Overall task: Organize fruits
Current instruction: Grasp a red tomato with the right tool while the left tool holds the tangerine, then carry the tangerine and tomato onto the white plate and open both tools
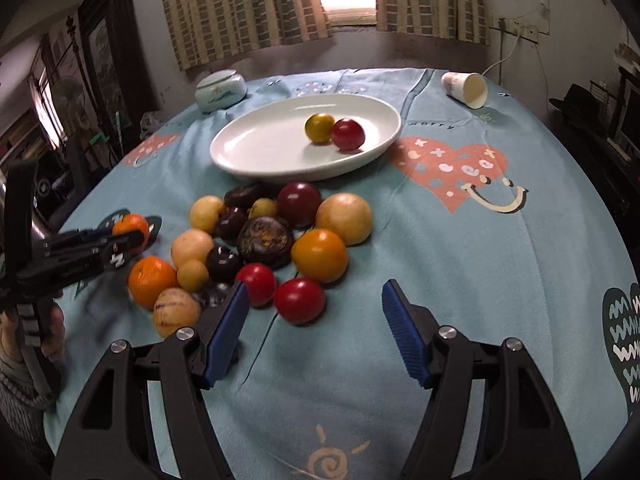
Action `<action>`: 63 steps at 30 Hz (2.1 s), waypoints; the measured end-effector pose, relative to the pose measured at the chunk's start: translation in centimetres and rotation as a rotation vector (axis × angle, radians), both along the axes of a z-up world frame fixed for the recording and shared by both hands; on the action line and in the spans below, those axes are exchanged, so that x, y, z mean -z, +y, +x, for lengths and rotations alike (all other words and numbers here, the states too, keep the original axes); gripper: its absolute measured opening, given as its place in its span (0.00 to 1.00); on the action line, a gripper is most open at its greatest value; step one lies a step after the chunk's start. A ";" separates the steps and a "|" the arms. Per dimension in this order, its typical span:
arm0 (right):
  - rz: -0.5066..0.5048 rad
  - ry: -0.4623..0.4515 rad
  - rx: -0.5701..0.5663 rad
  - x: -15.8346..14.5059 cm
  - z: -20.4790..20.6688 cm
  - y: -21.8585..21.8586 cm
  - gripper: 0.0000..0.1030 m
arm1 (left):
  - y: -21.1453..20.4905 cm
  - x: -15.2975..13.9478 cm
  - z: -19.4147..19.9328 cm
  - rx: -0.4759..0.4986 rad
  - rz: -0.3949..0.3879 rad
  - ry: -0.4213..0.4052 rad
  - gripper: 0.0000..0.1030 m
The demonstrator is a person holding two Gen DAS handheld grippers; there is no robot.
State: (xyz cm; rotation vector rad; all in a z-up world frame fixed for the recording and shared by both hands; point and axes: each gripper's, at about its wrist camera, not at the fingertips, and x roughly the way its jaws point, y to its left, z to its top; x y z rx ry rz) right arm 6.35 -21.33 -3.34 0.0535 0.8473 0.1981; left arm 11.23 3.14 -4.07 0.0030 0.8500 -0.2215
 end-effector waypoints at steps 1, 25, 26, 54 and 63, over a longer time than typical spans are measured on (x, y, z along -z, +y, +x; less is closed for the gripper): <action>-0.021 0.017 -0.008 0.4 0.0 0.5 0.68 | 0.1 0.1 0.2 -0.008 -0.002 0.005 0.43; -0.012 0.098 -0.057 3.0 2.3 1.9 0.45 | 0.2 0.4 0.7 -0.026 0.007 0.017 0.43; -0.018 0.096 -0.058 3.0 2.3 2.0 0.44 | 0.3 0.4 0.7 -0.028 0.006 0.016 0.43; 0.119 -0.029 0.026 -2.4 2.4 -2.3 0.31 | -0.9 -1.7 1.5 -0.016 0.036 0.009 0.43; 0.133 -0.113 0.024 -7.9 6.5 -3.1 0.32 | -3.4 -6.1 5.4 0.003 0.058 -0.047 0.43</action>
